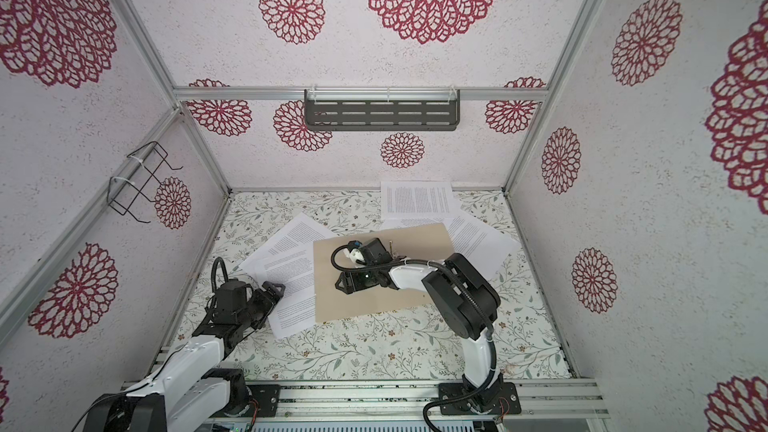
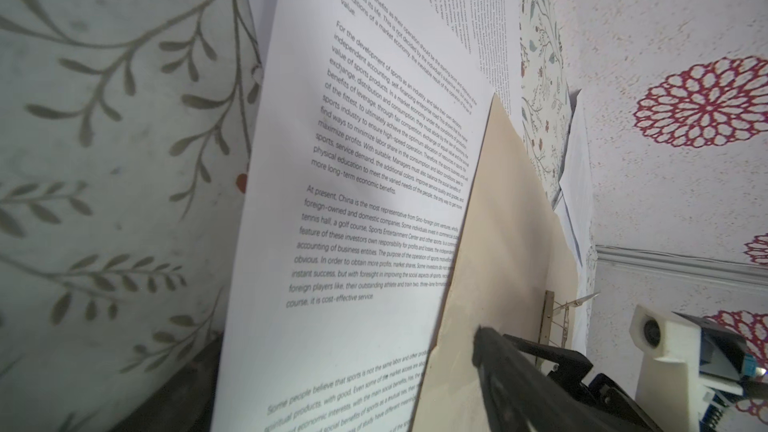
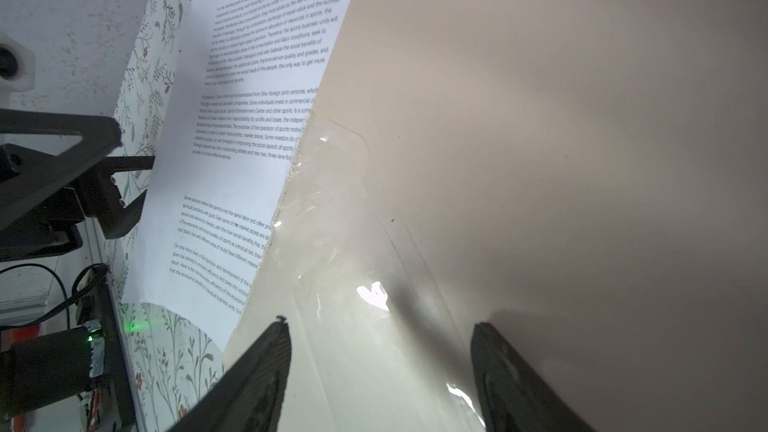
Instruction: Put the files into the folder
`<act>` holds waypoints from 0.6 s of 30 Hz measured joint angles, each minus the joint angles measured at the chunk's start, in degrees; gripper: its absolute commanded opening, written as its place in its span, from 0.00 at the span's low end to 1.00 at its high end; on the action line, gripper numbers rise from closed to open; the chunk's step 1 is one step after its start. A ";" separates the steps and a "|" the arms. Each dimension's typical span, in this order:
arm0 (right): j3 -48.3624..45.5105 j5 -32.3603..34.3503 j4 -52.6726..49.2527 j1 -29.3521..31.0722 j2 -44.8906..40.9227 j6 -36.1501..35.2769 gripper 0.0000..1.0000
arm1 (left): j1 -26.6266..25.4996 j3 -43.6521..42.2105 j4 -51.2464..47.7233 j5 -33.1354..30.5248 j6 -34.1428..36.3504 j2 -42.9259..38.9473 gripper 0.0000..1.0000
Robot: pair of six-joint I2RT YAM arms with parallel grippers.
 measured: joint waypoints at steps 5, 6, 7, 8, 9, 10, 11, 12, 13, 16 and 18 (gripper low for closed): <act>0.00 -0.15 0.04 0.00 0.00 0.02 0.74 | 0.00 0.20 0.52 -1.09 -0.13 1.16 0.55; 0.00 -0.24 0.09 -0.02 0.00 0.02 0.75 | 0.00 0.26 0.48 -1.33 -0.20 1.16 0.48; 0.00 -0.31 0.11 -0.02 -0.02 0.02 0.76 | 0.00 0.37 0.46 -1.62 -0.15 1.16 0.39; 0.00 -0.28 0.13 -0.07 -0.13 0.07 0.78 | 0.00 0.52 0.31 -2.03 -0.09 1.16 0.31; -0.04 -0.13 0.04 -0.20 -0.35 0.09 0.80 | 0.02 0.68 0.17 -2.32 -0.31 1.11 0.24; -0.20 0.22 -0.28 -0.28 -0.79 0.28 0.82 | 0.00 0.87 -0.13 -2.62 -0.28 1.03 0.16; -0.57 0.55 -0.57 -0.33 -1.49 0.42 0.85 | 0.02 1.25 -0.63 -2.86 -0.24 0.92 0.09; -0.94 0.94 -1.16 -0.52 -2.40 0.37 0.87 | 0.00 1.60 -1.14 -2.91 -0.02 0.70 0.03; -1.22 1.29 -1.84 -0.87 -3.52 0.39 0.98 | 0.00 2.16 -2.01 -3.10 0.15 0.24 0.00; -1.81 2.54 -3.08 -2.56 -8.04 0.20 0.99 | 0.02 4.46 -5.33 -3.85 0.90 -2.38 0.00; -2.51 2.99 -3.13 -3.93 -12.15 -0.09 0.99 | 0.02 6.60 -8.52 -4.39 1.64 -4.74 0.00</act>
